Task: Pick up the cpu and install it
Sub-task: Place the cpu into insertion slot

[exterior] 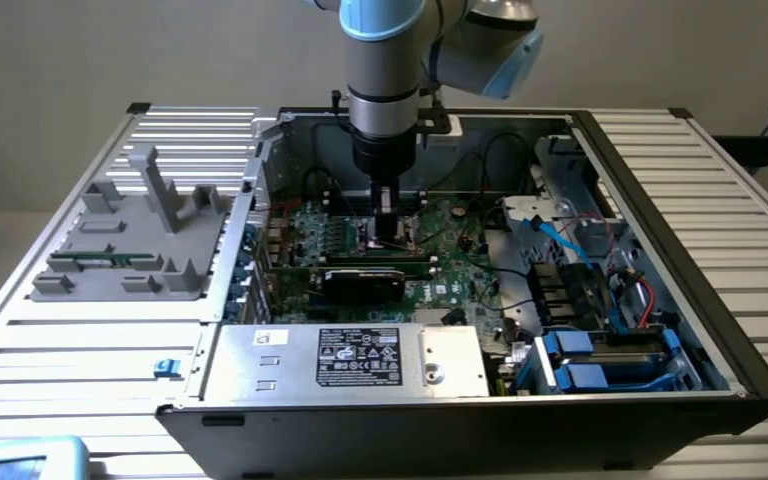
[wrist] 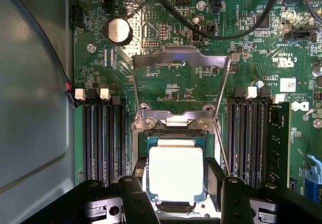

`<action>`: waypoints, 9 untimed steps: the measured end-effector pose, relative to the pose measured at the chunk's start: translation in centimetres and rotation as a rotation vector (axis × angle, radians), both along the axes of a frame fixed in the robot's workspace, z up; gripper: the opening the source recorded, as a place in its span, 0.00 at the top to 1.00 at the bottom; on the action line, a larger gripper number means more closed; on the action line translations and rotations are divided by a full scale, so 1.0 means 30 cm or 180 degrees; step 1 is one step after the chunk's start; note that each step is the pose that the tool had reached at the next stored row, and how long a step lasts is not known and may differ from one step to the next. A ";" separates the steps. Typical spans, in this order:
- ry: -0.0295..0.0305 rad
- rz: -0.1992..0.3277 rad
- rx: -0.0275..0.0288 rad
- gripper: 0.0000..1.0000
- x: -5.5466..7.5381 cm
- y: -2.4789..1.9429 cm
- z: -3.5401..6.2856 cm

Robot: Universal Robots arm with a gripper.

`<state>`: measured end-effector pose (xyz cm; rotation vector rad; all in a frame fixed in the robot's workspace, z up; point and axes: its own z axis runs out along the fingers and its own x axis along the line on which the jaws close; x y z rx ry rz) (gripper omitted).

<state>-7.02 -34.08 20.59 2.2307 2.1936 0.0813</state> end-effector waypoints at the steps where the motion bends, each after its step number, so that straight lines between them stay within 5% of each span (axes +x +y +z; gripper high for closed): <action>1: 0.0000 0.0000 -0.0002 0.45 0.000 0.000 0.000; 9: -0.0001 0.0000 -0.0018 0.45 0.000 0.000 -0.002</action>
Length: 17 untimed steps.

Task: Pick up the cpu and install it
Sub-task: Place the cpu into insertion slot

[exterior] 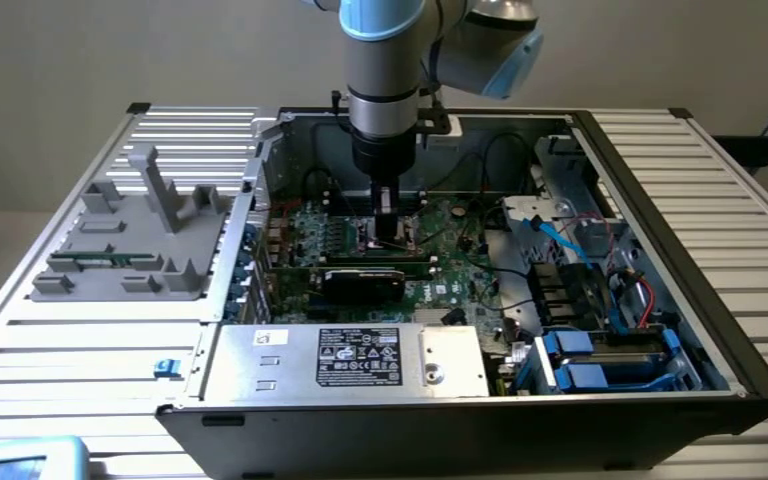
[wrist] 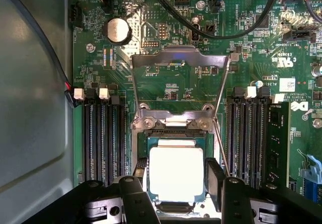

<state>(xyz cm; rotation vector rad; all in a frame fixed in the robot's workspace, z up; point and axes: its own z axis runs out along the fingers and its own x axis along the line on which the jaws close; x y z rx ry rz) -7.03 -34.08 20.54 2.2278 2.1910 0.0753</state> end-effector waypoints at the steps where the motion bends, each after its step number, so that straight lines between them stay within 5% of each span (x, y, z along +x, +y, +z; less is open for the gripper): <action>1: 0.0000 0.0000 -0.0004 0.45 0.000 0.000 0.000; 17: 0.0000 0.0000 -0.0014 0.45 0.000 0.000 -0.014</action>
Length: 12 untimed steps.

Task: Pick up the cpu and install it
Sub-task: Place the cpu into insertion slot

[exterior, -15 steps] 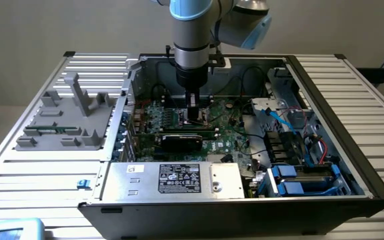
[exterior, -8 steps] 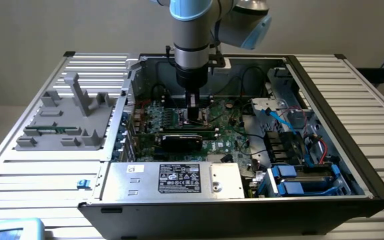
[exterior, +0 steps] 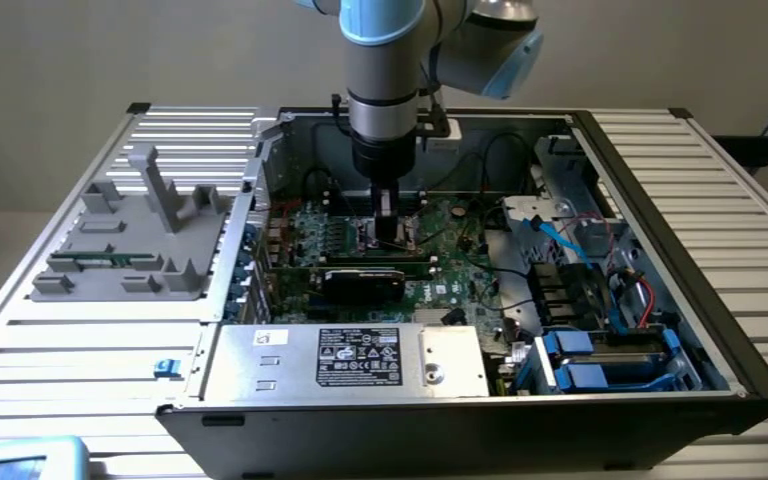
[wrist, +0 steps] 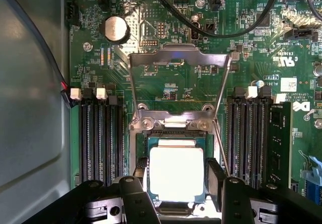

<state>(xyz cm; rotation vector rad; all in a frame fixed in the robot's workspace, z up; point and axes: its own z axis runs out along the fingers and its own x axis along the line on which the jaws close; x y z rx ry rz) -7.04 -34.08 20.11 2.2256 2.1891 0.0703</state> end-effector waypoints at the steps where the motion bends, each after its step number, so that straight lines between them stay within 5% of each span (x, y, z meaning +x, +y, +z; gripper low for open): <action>1: 0.0000 0.0000 0.0000 0.45 0.000 0.000 -0.001; 12: 0.0000 -0.0002 0.0000 0.45 0.000 0.000 -0.009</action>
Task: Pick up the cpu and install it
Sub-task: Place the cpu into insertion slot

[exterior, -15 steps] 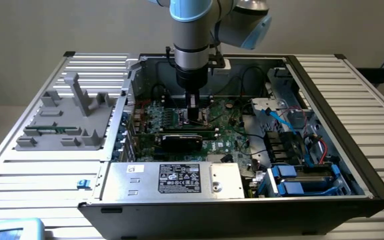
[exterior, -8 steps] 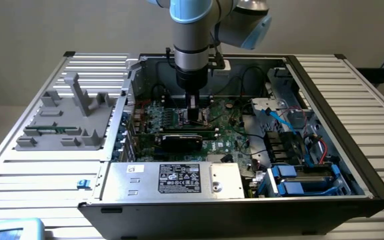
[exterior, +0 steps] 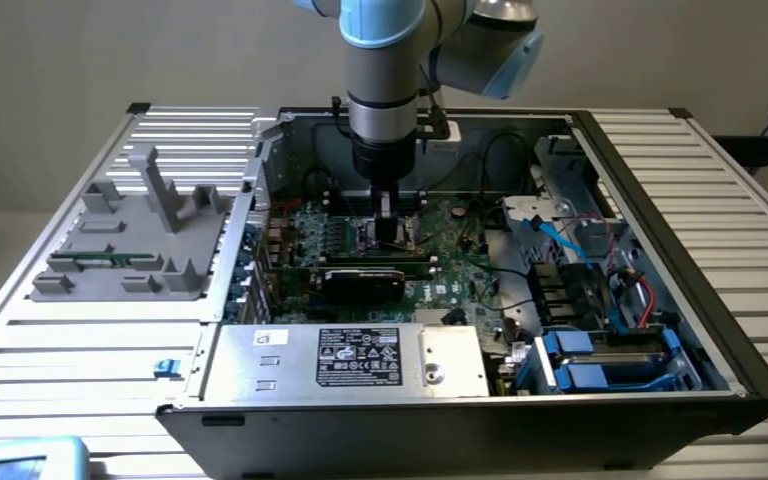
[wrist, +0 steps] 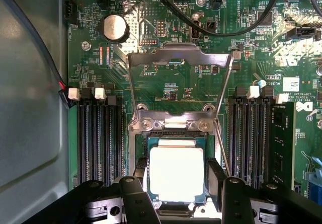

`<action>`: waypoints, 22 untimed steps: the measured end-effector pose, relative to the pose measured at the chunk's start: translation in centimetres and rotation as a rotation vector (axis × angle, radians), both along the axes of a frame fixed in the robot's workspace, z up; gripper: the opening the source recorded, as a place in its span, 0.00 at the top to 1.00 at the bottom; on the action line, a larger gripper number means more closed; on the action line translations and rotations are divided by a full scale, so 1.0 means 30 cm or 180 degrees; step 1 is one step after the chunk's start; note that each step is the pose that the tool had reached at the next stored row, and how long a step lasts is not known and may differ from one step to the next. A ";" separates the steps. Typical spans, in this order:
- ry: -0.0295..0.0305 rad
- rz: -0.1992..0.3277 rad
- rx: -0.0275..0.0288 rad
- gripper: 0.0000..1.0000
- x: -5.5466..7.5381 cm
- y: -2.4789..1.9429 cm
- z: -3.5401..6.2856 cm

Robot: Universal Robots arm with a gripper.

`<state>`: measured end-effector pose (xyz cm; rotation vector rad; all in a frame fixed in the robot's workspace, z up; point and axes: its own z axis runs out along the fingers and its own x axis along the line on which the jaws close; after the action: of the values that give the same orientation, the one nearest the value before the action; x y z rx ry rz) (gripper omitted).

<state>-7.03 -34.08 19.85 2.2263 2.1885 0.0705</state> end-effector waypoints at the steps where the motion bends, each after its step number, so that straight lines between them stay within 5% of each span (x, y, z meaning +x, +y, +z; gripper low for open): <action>1: 0.0000 -0.0001 0.0001 0.45 0.000 0.000 0.000; 22: -0.0001 -0.0021 0.0011 0.45 0.001 0.000 -0.003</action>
<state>-7.00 -34.08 19.77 2.2351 2.1823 0.0745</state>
